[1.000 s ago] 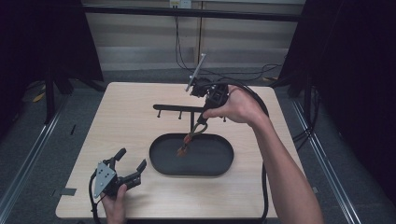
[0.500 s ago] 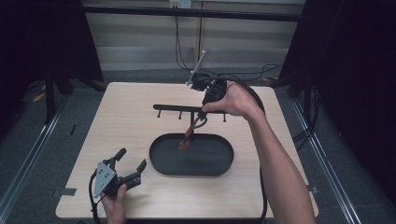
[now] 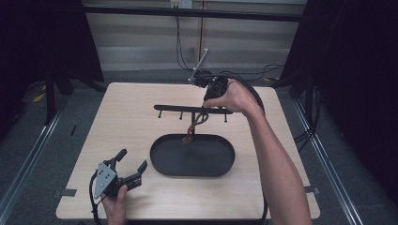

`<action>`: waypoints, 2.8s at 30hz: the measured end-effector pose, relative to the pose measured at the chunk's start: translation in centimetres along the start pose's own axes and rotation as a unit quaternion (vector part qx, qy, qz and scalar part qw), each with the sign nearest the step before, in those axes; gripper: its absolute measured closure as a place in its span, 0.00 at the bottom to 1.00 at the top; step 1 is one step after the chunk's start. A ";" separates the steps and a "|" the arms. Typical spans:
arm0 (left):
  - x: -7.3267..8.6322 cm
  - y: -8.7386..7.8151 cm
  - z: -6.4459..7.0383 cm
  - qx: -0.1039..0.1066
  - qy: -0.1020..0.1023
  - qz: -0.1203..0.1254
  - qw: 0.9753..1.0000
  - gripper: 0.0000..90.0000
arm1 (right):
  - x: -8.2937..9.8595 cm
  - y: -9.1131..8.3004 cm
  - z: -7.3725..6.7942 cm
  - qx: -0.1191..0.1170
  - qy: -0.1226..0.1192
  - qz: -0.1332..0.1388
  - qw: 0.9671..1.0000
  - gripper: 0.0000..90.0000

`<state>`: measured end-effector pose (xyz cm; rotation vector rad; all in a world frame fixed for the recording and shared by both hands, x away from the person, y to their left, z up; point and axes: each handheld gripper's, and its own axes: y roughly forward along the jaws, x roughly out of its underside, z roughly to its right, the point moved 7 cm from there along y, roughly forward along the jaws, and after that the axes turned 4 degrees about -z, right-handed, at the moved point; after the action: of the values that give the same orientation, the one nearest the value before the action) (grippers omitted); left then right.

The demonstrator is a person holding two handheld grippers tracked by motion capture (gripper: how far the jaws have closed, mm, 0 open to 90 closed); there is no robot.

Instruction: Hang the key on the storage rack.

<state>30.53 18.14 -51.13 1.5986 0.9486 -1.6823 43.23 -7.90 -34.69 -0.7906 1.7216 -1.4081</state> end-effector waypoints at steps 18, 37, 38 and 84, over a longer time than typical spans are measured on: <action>0.0 0.0 0.0 0.001 0.001 -0.001 1.000 0.18 | -0.4 0.2 -0.3 0.003 -0.007 -0.001 1.000 0.95; 0.0 0.0 0.0 0.002 0.001 -0.001 1.000 0.18 | -0.6 0.4 -0.4 0.000 -0.010 0.002 1.000 0.94; 0.0 0.0 0.0 0.002 0.001 -0.001 1.000 0.18 | -0.6 0.4 -0.3 -0.001 -0.003 0.000 1.000 0.93; 0.0 0.0 0.0 0.003 0.003 -0.001 1.000 0.18 | 3.1 0.2 -1.6 -0.019 0.051 0.113 0.992 0.42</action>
<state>30.51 18.18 -51.14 1.6081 0.9501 -1.6840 40.24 -9.66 -35.31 -0.5320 1.8570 -1.2844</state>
